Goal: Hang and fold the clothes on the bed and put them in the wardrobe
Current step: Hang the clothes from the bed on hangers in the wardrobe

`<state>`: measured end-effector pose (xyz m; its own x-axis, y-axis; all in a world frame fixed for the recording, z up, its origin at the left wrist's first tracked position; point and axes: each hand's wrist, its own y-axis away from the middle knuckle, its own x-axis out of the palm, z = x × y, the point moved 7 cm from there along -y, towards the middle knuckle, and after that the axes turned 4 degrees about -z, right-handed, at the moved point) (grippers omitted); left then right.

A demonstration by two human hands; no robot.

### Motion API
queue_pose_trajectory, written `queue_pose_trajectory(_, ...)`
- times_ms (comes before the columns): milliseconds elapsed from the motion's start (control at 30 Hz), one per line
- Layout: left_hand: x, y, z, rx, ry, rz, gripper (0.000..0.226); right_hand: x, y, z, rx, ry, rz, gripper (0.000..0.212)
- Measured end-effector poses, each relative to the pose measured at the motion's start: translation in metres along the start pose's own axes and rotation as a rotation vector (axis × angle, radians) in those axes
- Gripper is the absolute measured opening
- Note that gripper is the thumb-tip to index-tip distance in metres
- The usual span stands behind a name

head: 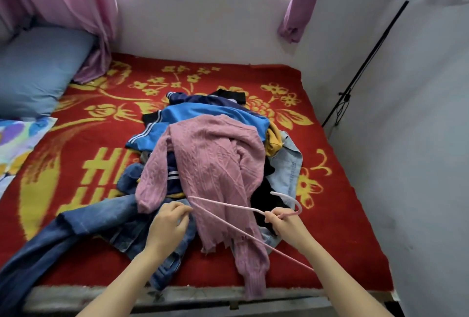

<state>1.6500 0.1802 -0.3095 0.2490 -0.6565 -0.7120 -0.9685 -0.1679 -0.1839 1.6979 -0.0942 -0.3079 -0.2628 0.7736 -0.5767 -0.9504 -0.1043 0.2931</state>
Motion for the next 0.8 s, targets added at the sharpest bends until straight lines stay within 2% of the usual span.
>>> queue_pose_trajectory(167,0.006,-0.041,0.030,-0.092,0.011,0.031,0.019,-0.023,-0.049,-0.012,0.133,-0.095,-0.124,0.027)
queue_pose_trajectory(367,0.007,-0.111,0.061,-0.146,0.047,0.027,0.019,-0.054,-0.100,0.010,0.082,-0.005,-0.335,0.023)
queue_pose_trajectory(533,0.016,-0.136,0.064,-0.139,0.056,0.040,0.018,-0.071,-0.127,0.004,0.146,-0.041,-0.528,0.018)
queue_pose_trajectory(667,0.025,-0.149,0.065,-0.165,0.053,0.057,0.017,-0.074,-0.155,-0.008,0.236,-0.079,-0.560,0.005)
queue_pose_trajectory(800,0.030,-0.165,0.064,-0.229,0.037,0.047,0.019,-0.082,-0.191,-0.022,0.326,-0.128,-0.556,0.016)
